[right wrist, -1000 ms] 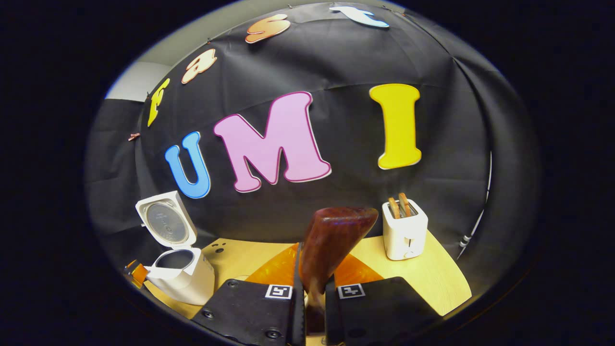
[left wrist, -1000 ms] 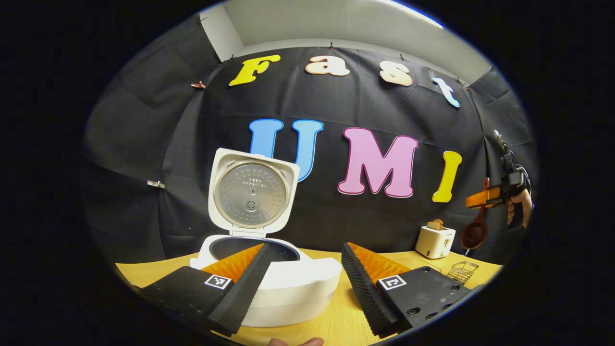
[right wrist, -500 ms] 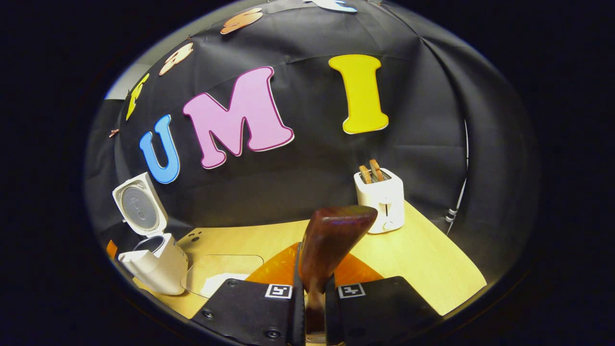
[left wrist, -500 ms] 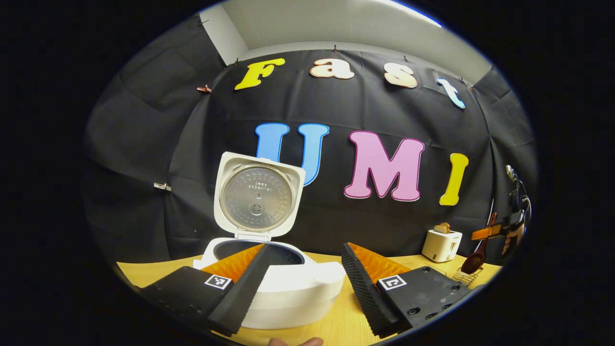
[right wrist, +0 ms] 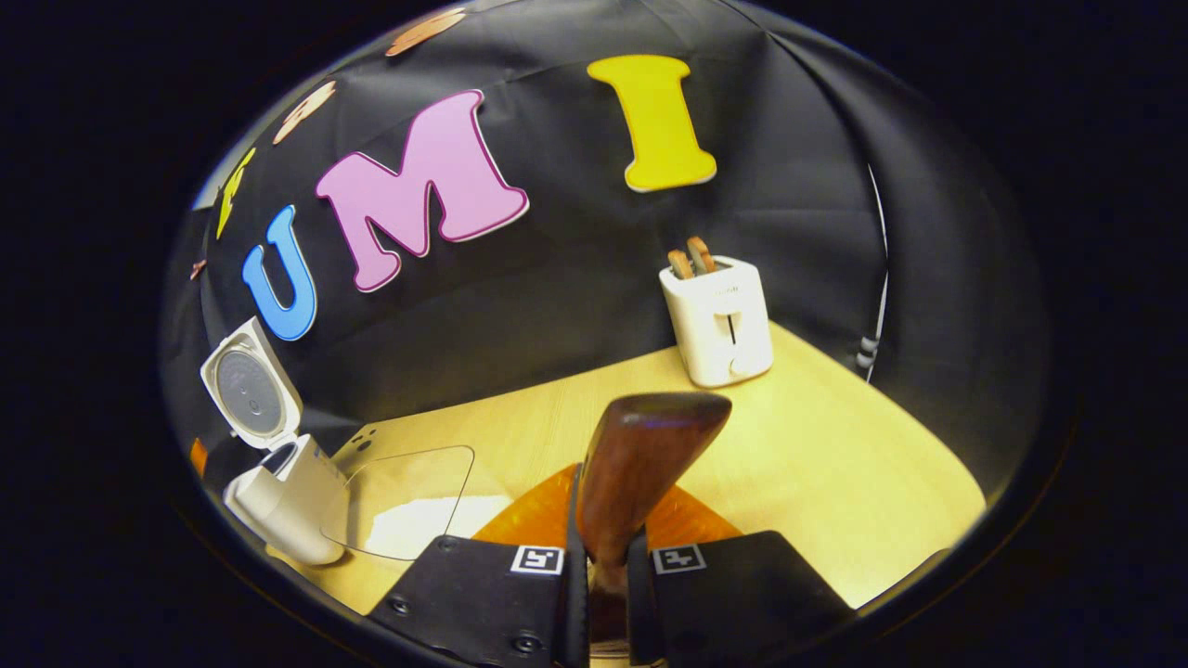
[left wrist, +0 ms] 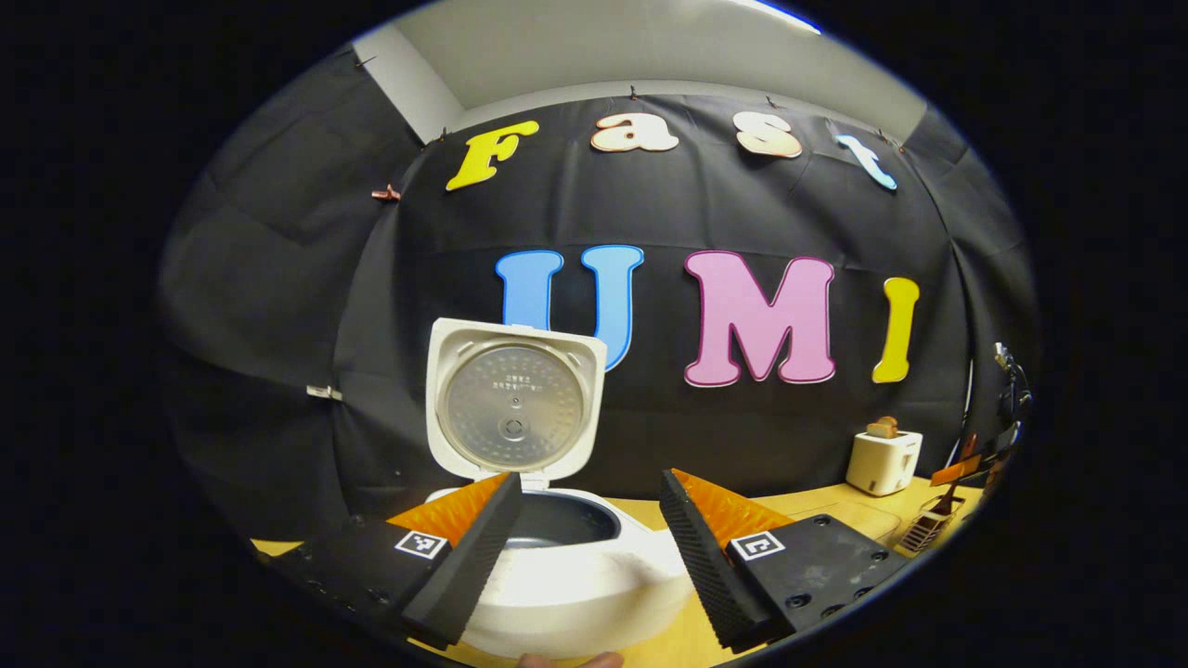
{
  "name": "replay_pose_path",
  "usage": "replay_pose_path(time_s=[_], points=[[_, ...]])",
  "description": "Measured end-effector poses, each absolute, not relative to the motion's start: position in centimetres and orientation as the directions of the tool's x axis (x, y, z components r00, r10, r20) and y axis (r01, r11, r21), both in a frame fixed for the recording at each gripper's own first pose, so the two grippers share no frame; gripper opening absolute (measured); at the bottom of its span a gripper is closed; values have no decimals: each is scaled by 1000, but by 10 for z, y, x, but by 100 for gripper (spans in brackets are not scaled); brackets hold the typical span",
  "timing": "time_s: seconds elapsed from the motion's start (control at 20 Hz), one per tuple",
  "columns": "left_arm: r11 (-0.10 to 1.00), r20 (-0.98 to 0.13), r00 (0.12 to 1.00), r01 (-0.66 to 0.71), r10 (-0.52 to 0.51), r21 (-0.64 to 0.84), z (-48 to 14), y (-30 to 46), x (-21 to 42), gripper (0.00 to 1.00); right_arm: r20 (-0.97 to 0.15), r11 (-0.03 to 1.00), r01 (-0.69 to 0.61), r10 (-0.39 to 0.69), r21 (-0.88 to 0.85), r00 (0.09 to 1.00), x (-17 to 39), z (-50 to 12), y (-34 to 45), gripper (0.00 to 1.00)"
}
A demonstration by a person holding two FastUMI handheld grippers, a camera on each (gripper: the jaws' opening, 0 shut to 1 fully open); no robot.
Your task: Close the left gripper, press the button to open the rice cooker; take a wooden spoon from the chopstick holder with the right hand, scoop a spoonful of rice and pour it into the rice cooker, then put the wooden spoon back into the chopstick holder.
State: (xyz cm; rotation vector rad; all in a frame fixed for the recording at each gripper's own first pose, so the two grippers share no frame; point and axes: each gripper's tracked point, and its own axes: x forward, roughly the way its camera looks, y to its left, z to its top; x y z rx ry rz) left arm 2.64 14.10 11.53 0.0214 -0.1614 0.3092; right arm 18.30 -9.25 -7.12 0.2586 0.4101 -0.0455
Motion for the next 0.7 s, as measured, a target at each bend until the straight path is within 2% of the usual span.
replay_pose_path(time_s=[0.05,0.25,0.3,0.35,0.4,0.55,0.7], points=[[952,158,939,-306,304,-14,121,147,30,95,-398,967,99,3,235,917,185,-73,-95,9],[952,157,939,-298,305,-69,150,172,48,95,-426,970,129,-30,207,904,171,-73,-105,65],[952,159,939,-300,306,-62,159,180,52,95,-421,970,133,-36,204,906,169,-72,-107,70],[952,162,938,-303,307,-53,167,188,57,95,-418,970,137,-42,200,908,165,-68,-109,82],[950,157,936,-310,314,-49,175,196,64,95,-417,969,148,-54,197,907,161,-64,-112,88],[938,137,928,-346,347,-31,194,221,78,95,-375,968,161,-79,193,924,146,-37,-118,99],[927,182,913,-374,365,21,228,237,88,95,-313,969,203,-152,139,937,131,-9,-141,98]])
